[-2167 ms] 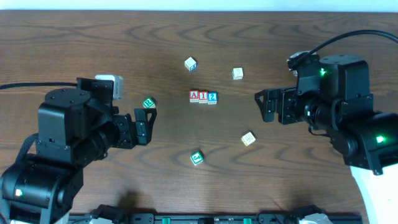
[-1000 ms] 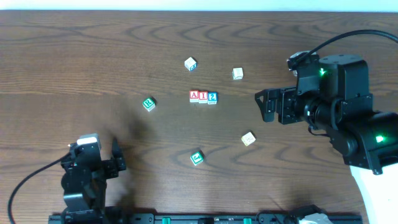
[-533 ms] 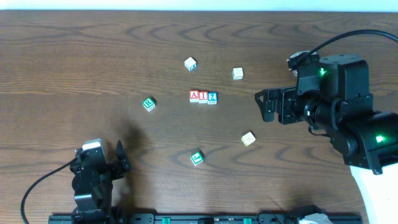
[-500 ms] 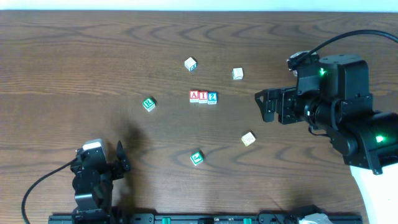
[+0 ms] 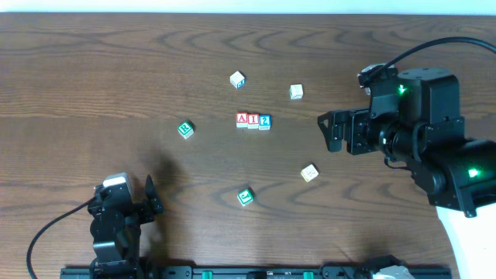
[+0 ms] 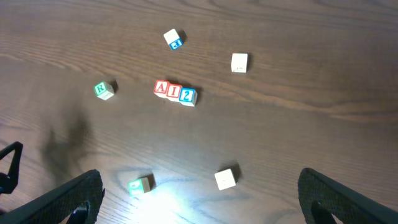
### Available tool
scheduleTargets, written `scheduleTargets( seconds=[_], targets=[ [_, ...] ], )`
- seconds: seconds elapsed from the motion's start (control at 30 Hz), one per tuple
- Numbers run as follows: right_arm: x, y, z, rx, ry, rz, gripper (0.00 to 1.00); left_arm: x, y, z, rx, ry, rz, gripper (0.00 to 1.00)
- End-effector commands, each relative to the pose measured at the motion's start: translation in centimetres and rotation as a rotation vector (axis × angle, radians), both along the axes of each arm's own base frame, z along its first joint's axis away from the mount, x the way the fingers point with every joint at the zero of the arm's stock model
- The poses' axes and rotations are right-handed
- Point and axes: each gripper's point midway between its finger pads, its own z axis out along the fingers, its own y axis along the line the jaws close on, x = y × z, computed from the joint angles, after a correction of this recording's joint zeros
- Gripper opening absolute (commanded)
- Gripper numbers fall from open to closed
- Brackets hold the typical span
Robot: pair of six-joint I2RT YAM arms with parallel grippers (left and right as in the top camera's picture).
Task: Spell out Ai2
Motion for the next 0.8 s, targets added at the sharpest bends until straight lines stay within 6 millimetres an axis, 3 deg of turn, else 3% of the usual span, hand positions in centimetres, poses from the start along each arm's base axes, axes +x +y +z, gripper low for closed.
scheduleTargets(
  seconds=[0.0,0.53,0.67,0.77],
  targets=[
    [0.0,0.0,0.0,-0.009,-0.004,0.01,0.99,0.0,0.3,-0.5,0.012,0.007,0.008,0.95],
    [0.0,0.0,0.0,-0.01,-0.004,0.011,0.99,0.0,0.3,-0.5,0.012,0.007,0.008,0.96],
    [0.5,-1.6,0.3,-0.162,-0.086,0.041,0.99,0.0,0.3,-0.5,0.012,0.007,0.008,0.95],
    [-0.5,-2.3,1.4,-0.257,-0.2,0.126,0.99,0.0,0.3,-0.5,0.012,0.007,0.008,0.95]
  ],
)
